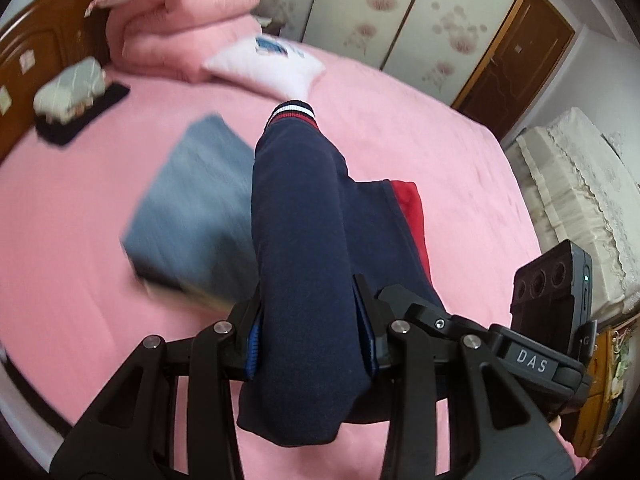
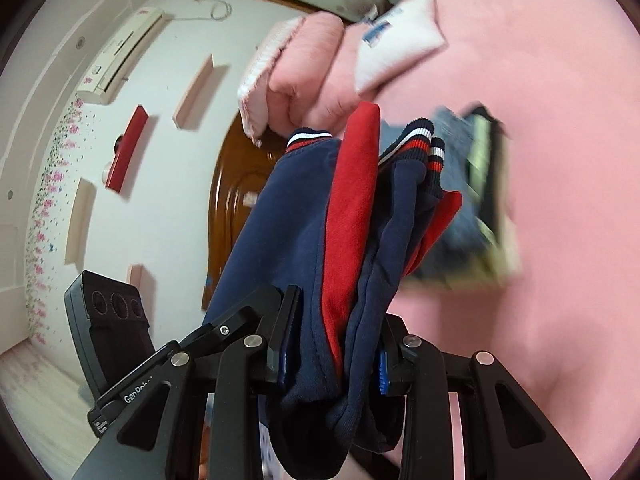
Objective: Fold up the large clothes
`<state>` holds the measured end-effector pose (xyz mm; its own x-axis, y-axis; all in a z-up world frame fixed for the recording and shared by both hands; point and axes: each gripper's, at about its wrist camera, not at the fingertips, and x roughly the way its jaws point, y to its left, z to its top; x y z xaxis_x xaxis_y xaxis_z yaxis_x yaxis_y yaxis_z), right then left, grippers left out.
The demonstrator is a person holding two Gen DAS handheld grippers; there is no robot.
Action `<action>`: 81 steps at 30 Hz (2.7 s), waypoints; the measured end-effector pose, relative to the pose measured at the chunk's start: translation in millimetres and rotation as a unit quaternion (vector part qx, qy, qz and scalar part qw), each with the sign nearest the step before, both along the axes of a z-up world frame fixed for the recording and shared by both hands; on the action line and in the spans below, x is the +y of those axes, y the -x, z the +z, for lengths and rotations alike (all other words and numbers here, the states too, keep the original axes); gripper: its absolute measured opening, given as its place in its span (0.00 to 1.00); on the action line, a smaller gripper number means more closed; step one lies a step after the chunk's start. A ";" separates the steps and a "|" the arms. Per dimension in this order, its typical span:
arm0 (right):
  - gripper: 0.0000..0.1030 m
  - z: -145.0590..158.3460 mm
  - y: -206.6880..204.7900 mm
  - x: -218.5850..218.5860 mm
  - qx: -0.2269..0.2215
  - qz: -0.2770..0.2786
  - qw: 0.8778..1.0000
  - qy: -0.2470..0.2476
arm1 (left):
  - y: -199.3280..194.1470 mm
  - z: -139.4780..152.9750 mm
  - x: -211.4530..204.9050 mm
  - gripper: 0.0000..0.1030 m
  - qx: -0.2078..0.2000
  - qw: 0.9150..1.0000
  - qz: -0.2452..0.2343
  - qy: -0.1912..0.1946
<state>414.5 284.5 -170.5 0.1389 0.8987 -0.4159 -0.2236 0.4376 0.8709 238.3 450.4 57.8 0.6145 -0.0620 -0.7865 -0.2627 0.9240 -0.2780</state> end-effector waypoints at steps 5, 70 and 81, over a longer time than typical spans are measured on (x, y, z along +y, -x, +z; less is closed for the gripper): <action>0.29 0.7 -50.8 95.3 -0.027 -0.042 0.999 0.002 | -65.1 -14.3 92.3 0.34 -0.020 1.000 -0.014 -0.010; 1.00 181.2 406.2 -440.0 0.000 -0.188 0.881 0.435 | 268.2 25.5 -417.4 0.72 0.019 0.991 -0.106 -0.084; 1.00 172.0 483.5 -384.9 -0.048 -0.163 0.884 0.436 | 339.6 -8.2 -417.3 0.72 0.017 0.984 -0.040 -0.170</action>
